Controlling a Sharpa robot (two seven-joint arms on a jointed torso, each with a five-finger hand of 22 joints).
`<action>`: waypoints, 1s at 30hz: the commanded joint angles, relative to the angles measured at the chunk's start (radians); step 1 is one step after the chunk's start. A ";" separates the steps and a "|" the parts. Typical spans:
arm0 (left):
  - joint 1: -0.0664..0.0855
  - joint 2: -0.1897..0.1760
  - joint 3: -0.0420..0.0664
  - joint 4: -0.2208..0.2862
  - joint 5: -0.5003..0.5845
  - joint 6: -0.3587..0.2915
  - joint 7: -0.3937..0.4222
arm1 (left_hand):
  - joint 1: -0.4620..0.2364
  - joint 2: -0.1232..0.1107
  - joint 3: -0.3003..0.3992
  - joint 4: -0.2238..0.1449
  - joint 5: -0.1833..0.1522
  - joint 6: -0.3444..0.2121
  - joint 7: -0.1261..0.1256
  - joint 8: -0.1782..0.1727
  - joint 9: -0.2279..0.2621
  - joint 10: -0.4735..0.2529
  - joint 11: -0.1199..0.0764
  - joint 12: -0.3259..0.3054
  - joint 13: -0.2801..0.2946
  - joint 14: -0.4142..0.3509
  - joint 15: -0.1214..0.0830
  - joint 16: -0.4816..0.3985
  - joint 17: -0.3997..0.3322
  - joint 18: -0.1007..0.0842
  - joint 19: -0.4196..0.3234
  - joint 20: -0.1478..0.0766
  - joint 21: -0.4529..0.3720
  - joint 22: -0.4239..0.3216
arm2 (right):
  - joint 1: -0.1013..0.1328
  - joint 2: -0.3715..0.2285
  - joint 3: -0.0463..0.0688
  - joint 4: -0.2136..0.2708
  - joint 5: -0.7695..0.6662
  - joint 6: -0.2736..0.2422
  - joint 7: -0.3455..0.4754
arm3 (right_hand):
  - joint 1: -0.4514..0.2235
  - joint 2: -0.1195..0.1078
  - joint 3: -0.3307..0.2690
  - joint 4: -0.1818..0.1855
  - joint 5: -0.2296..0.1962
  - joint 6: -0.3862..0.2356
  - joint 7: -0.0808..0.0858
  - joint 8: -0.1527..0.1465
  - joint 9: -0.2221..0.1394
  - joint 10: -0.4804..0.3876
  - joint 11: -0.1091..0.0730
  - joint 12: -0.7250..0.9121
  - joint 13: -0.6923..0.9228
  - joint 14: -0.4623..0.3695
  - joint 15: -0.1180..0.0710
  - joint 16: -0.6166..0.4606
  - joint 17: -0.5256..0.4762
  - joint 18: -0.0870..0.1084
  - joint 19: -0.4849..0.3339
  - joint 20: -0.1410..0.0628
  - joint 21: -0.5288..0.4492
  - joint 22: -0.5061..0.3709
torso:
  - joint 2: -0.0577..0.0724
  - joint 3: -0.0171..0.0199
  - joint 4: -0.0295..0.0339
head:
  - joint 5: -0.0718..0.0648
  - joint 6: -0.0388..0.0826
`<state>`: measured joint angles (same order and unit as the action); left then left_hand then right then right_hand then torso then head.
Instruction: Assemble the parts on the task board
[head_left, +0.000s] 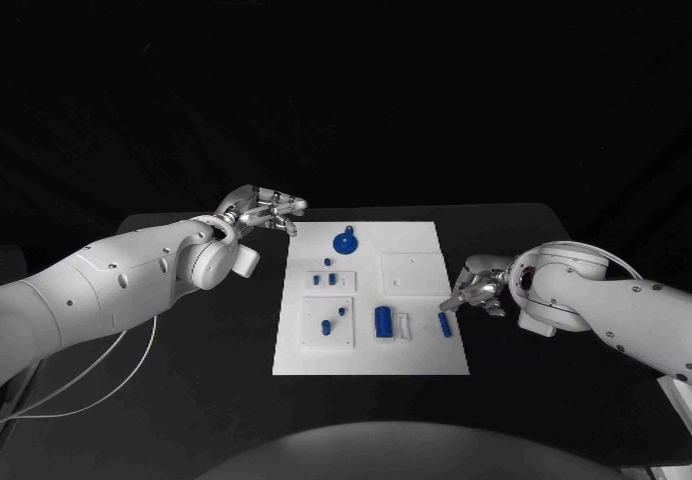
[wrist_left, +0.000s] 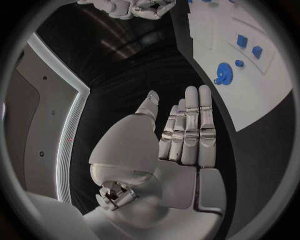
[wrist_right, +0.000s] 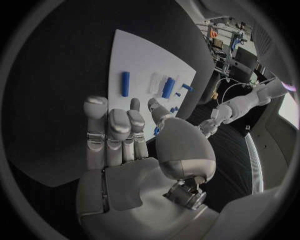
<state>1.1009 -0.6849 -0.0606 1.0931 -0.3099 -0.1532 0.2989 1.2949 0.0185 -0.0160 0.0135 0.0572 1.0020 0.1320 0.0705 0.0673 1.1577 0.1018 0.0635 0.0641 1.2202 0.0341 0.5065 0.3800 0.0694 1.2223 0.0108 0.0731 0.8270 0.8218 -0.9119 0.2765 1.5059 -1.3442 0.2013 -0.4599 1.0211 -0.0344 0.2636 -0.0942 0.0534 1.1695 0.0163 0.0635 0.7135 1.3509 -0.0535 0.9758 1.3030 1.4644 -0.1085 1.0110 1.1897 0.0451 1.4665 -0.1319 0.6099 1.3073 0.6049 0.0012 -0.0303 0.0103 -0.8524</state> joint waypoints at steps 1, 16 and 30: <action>0.000 0.002 0.001 0.003 -0.001 -0.004 0.016 | -0.003 0.007 0.002 -0.004 -0.003 0.002 0.003 0.004 0.000 0.000 -0.001 0.003 0.001 -0.002 0.002 0.006 -0.001 0.005 0.000 0.005 0.001 0.001 | 0.000 0.004 0.001 -0.013 -0.100 0.006 -0.021 | -0.003 -0.017 0.018 0.014 -0.004 -0.006 0.002 0.000 -0.002 0.002 0.001 -0.003 0.001 0.005 0.006 0.005 0.001 -0.006 0.054 0.006 0.006 0.068 | 0.000 -0.0013 0.0011 | -0.006 0.000; 0.000 0.008 0.001 0.001 -0.001 0.003 0.020 | -0.002 0.009 0.001 -0.005 -0.004 0.001 0.003 0.005 0.001 0.017 -0.006 0.002 0.001 -0.002 0.000 0.005 -0.002 0.003 0.000 0.003 0.001 0.001 | -0.011 0.063 -0.020 -0.063 -0.156 0.032 -0.081 | -0.013 -0.046 0.023 0.066 -0.005 -0.004 0.005 0.001 -0.003 0.002 0.003 -0.012 0.003 0.006 0.008 0.004 0.006 -0.008 0.054 0.006 0.005 0.068 | 0.000 -0.0026 0.0025 | -0.008 -0.006; 0.000 0.006 0.001 0.000 -0.001 0.004 0.019 | -0.003 0.009 -0.001 -0.005 -0.004 -0.001 0.003 0.005 0.001 0.016 -0.005 0.002 0.001 -0.002 0.000 0.004 -0.002 0.002 -0.001 0.003 0.000 0.002 | -0.026 0.087 -0.052 -0.076 -0.194 0.071 -0.094 | -0.038 -0.068 0.016 0.128 -0.005 -0.007 0.007 0.002 0.014 -0.001 0.005 -0.021 0.003 0.005 0.009 0.003 0.009 -0.007 0.054 0.007 0.006 0.069 | -0.001 -0.0018 0.0017 | -0.005 -0.012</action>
<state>1.1009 -0.6804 -0.0603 1.0913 -0.3099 -0.1532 0.3036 1.2949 0.0185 -0.0160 0.0136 0.0572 1.0020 0.1320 0.0705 0.0673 1.1701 0.0965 0.0635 0.0646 1.2202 0.0341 0.5065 0.3790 0.0694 1.2223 0.0108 0.0731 0.8271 0.7976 -0.8265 0.2254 1.4313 -1.4995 0.2360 -0.5412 0.9902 -0.0973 0.2803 0.0276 0.0535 1.1663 0.0195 0.0635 0.7275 1.3508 -0.0535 0.9596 1.3053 1.4679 -0.1049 1.0107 1.1986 0.0451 1.4666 -0.1318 0.6136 1.3073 0.6048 -0.0007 -0.0273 0.0047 -0.8643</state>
